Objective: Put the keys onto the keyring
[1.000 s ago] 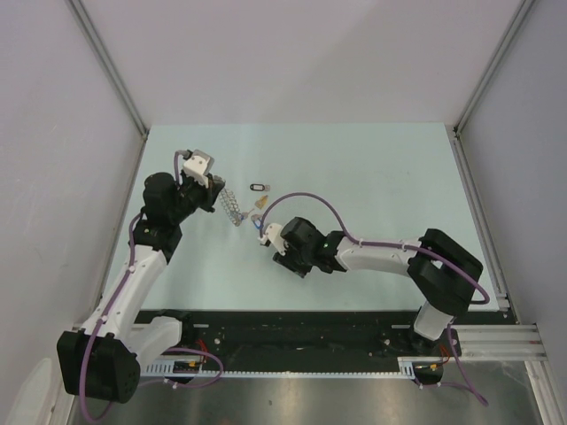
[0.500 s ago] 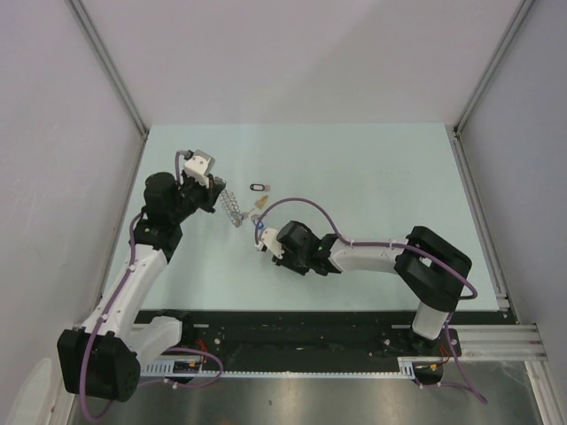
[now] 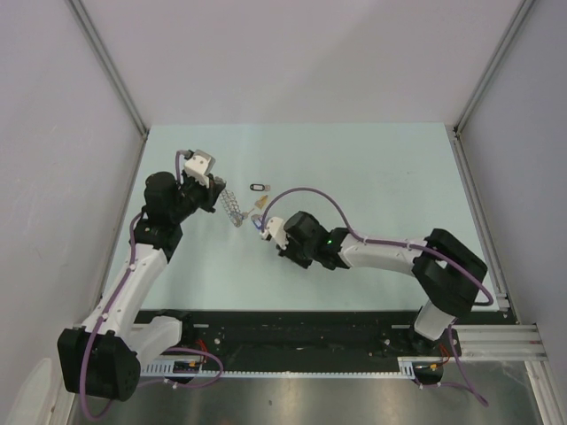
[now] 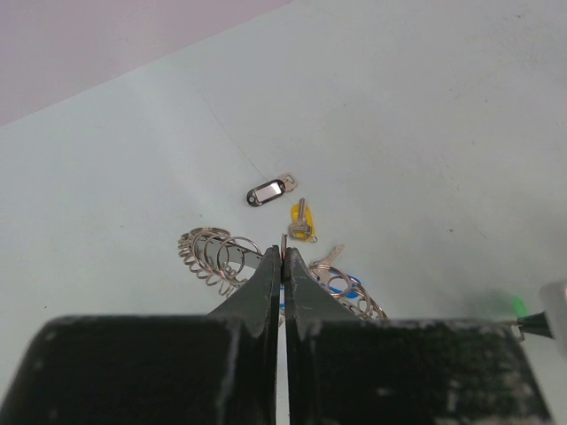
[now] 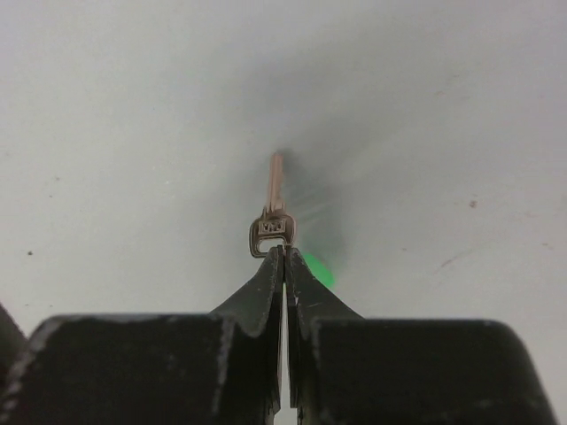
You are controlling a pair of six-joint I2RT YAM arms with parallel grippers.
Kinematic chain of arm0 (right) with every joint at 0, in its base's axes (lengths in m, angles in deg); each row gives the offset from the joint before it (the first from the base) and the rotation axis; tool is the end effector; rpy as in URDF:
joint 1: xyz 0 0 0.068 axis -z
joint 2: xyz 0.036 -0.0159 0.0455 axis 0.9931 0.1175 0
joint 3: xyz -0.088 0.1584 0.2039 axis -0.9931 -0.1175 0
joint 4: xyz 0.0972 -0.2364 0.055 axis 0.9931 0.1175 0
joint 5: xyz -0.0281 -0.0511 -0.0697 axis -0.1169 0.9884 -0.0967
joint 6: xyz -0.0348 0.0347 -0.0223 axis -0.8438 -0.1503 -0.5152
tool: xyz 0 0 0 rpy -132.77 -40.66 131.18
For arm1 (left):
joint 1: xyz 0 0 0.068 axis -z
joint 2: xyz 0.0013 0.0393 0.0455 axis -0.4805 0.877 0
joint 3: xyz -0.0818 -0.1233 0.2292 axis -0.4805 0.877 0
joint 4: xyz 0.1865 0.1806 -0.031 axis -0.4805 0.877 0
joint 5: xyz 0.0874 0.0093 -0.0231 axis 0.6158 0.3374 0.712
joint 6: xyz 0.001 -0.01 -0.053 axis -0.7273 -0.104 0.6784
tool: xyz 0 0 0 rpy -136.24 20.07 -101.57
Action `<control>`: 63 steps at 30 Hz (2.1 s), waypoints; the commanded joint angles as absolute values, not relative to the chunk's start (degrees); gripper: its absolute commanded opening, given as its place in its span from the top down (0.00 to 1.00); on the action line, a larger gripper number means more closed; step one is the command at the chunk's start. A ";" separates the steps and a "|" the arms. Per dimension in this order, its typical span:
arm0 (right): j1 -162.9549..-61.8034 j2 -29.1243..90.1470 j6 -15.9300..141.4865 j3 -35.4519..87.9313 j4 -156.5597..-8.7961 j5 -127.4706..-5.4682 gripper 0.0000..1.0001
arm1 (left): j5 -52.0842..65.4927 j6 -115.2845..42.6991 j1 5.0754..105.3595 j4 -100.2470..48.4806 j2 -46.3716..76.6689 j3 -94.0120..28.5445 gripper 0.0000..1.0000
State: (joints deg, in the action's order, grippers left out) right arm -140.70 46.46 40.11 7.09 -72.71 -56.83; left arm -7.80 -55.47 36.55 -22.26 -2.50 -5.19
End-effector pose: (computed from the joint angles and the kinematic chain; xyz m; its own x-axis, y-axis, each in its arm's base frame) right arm 0.1874 0.2912 0.1765 -0.1760 -0.7830 -0.5966 -0.9134 0.3559 -0.1976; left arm 0.2307 -0.0458 0.3125 -0.1827 0.1482 -0.9719 0.5253 0.8503 0.0309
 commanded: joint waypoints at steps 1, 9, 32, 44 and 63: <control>-137.22 37.25 43.83 6.78 -76.14 -63.30 1.00 | -9.82 -56.22 35.92 -24.13 -2.95 -8.20 1.00; -125.54 21.51 55.68 -7.80 -100.72 -79.64 1.00 | -15.26 -56.40 36.01 -24.22 -3.30 -7.85 1.00; -120.25 33.70 61.24 -18.11 -126.84 -88.54 1.00 | -7.89 -62.37 47.53 -15.34 -13.50 -4.51 1.00; -124.03 42.15 54.40 -13.90 -116.62 -81.95 0.98 | 2.75 -62.46 47.53 -16.75 -17.63 -3.02 1.00; -129.92 49.19 50.51 -1.23 -97.52 -72.99 0.90 | 5.03 -62.73 47.53 -17.01 -18.60 -2.40 1.00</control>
State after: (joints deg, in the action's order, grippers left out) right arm -129.05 49.52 51.19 -4.07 -103.04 -75.98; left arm 4.00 -61.92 47.46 -13.34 -17.21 -2.45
